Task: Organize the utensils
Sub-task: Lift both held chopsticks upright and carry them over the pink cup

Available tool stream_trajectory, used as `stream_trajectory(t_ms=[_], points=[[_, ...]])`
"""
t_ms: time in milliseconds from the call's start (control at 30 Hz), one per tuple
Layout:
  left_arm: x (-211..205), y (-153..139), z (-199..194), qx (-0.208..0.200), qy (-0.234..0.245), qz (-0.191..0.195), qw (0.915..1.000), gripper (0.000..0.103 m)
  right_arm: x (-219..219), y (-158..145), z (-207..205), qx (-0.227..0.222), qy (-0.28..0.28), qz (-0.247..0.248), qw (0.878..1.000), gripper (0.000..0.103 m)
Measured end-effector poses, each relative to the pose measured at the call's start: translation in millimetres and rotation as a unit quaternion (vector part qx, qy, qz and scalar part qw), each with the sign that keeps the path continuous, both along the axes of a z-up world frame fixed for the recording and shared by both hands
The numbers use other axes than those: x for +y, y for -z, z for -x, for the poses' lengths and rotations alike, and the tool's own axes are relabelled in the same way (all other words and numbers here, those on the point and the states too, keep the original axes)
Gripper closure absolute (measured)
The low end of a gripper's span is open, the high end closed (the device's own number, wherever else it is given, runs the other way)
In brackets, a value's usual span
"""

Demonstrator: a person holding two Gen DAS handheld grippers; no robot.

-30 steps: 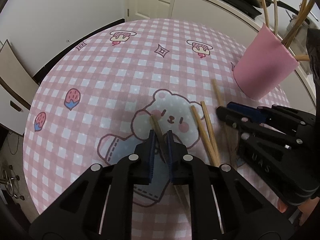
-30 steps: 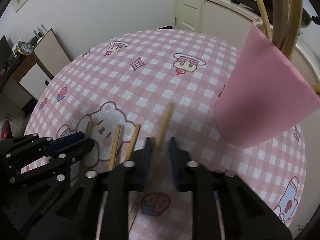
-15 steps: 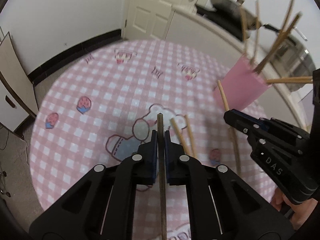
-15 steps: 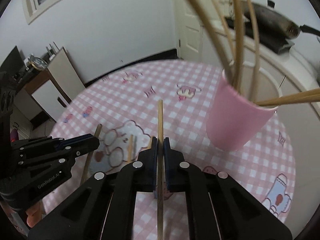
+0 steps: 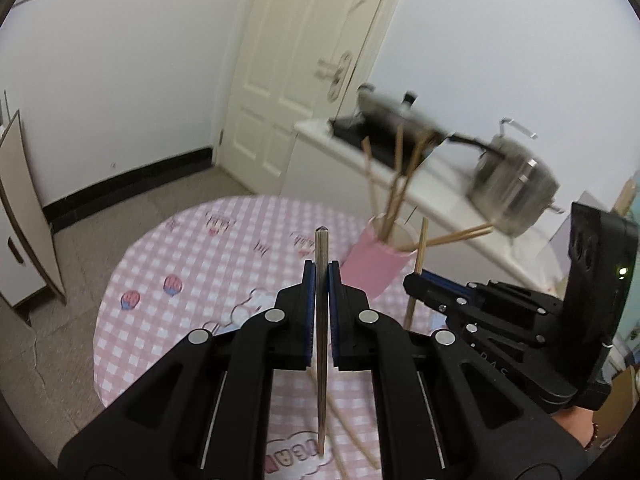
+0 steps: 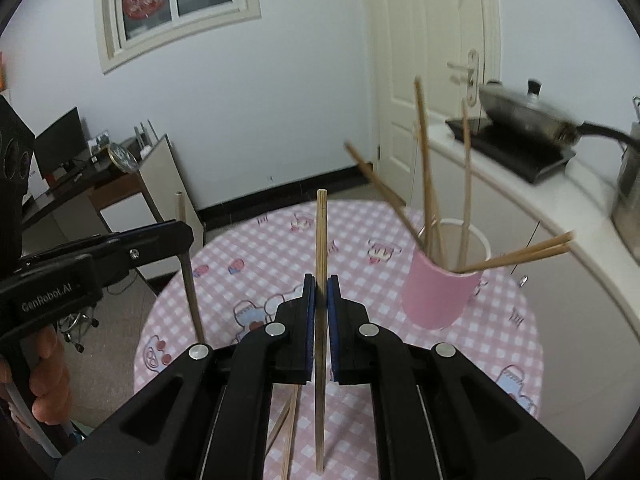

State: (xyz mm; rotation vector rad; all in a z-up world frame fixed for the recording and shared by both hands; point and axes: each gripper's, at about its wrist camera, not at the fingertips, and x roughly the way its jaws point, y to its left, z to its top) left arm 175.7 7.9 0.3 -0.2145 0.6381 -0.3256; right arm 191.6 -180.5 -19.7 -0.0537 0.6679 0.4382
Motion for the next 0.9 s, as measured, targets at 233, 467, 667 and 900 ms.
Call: stream_trajectory(t_ms=[233, 467, 667, 900], points=[[-13, -36, 23, -0.076, 0.004, 0.02, 0.9969, 0.096, -23, -30, 19, -0.047, 0.002, -0.015, 0.999, 0.098], [-38, -66, 21, -0.133, 0.008, 0.033, 0.9906, 0.096, -50, -64, 19, -0.092, 0.02, -0.031, 0.995, 0.098], [-66, -83, 2, -0.161, 0.006, 0.027, 0.9866, 0.096, -72, -84, 6, -0.126, 0.042, -0.037, 0.991, 0.098], [-97, -94, -21, -0.204, -0.012, 0.006, 0.9789, 0.096, -97, -91, -24, -0.155, 0.06, -0.064, 0.984, 0.098]])
